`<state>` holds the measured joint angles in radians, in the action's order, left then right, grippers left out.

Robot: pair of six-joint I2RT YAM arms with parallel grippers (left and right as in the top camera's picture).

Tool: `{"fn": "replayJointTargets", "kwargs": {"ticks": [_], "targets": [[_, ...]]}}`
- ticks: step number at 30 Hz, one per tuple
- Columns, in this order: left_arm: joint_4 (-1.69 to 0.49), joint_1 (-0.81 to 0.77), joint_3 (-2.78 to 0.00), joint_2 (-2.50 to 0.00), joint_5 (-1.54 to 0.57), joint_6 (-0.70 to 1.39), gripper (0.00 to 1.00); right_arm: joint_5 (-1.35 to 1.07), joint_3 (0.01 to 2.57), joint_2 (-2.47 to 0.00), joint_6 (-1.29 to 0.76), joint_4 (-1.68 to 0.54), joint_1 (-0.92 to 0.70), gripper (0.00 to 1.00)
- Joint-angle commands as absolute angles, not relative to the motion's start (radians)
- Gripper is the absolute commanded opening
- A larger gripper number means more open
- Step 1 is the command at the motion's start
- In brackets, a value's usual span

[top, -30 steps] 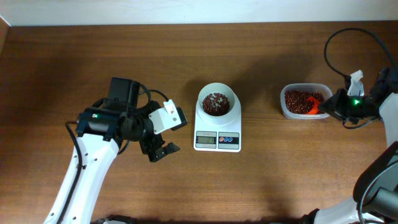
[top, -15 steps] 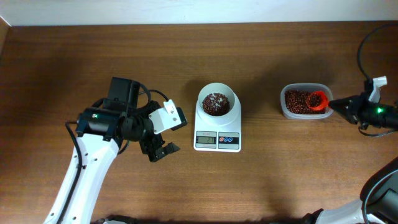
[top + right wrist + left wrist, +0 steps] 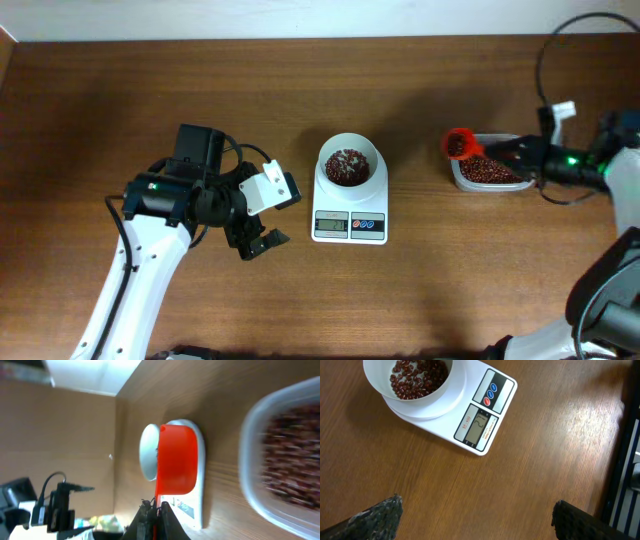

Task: Scoop and weigh 50g on scale
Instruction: 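Carry the filled scoop with the right gripper over the white bowl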

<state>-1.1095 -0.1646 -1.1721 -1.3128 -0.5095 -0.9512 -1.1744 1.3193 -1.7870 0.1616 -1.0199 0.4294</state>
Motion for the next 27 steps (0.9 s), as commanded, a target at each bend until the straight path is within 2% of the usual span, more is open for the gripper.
{"fn": "replayJointTargets", "kwargs": {"ticks": [1, 5, 16, 20, 26, 27], "targets": [[-1.108, -0.168, -1.169, -1.311, -0.527, -0.967, 0.99, -1.227, 1.319, -1.790, 0.179, -1.013, 0.347, 0.04], [-1.108, -0.168, -1.169, -1.311, -0.527, -0.967, 0.99, -1.227, 1.319, -1.790, 0.174, -1.002, 0.236, 0.04], [-1.108, -0.168, -1.169, -1.311, -0.527, -0.966, 0.99, -1.207, 1.319, -1.790, -0.010, -0.775, 0.023, 0.04], [-1.108, -0.168, -1.169, -1.311, -0.527, -0.967, 0.99, -1.105, 1.319, -1.790, -0.061, -0.705, -0.033, 0.04], [-1.108, -0.168, -1.169, -1.311, -0.527, -0.967, 0.99, -0.707, 1.319, -1.790, -0.056, -0.597, -0.168, 0.04], [-1.108, -0.168, -1.169, -1.311, -0.527, -0.967, 0.99, -0.699, 1.319, -1.790, -0.056, -0.592, -0.185, 0.04]]}}
